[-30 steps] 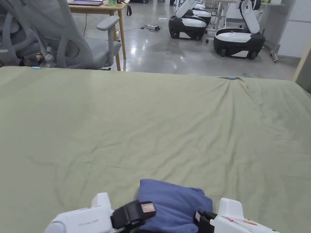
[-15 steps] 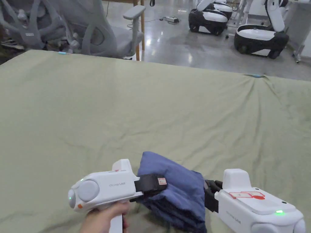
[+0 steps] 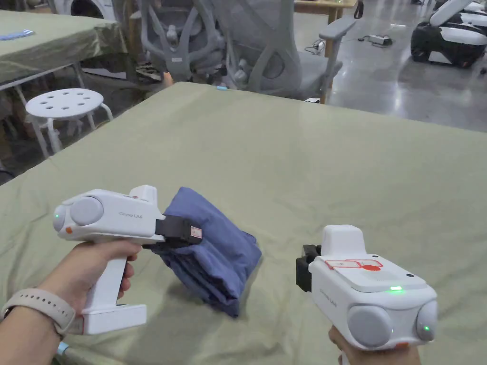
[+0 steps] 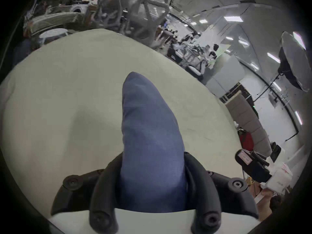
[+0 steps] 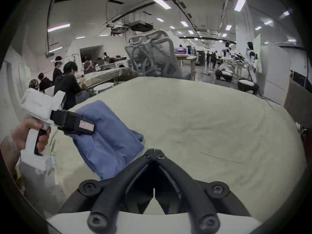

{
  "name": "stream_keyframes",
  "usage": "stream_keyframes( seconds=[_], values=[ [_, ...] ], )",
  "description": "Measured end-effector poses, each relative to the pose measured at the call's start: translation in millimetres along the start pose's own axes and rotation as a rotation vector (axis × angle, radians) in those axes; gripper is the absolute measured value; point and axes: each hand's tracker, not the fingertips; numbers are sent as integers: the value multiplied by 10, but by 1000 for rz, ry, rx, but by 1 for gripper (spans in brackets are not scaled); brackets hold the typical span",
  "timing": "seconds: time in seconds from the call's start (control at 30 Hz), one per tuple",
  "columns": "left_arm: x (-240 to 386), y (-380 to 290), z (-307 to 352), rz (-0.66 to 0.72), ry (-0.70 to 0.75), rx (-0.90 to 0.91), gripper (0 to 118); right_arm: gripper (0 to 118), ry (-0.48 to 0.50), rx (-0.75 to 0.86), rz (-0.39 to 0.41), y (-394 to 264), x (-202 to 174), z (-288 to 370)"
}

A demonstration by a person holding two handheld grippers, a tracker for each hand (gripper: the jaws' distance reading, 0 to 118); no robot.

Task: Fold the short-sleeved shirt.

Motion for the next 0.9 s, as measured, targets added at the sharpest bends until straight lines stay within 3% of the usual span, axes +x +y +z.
stream_keyframes(
  seconds=[0.2,0.33,0.43,0.5,0.53,0.6,0.63,0.73,0.9],
  values=[
    [-303,-3,-153,3,-57,0,39,0,21,-20,13,0,-155,-187],
    [-295,-98,5,-134,147,71,95,0,30,-33,44,-32,-87,-156],
    [-280,-123,324,-117,306,212,98,0,13,-25,25,-34,63,-21],
    [-171,-167,512,-112,342,254,90,0,-7,-4,14,-37,159,139],
    [-70,-211,567,-141,378,265,73,0,-19,10,15,-44,219,213],
    [255,-318,594,-227,446,278,19,0,-68,56,-11,-70,422,436],
    [446,-377,570,-254,472,300,0,0,-89,82,-23,-91,519,576],
    [1075,-542,515,-307,408,414,0,0,-175,136,-50,-126,927,987],
    [2391,-786,299,-410,299,553,0,0,-377,207,-12,-162,1661,1850]
  ],
)
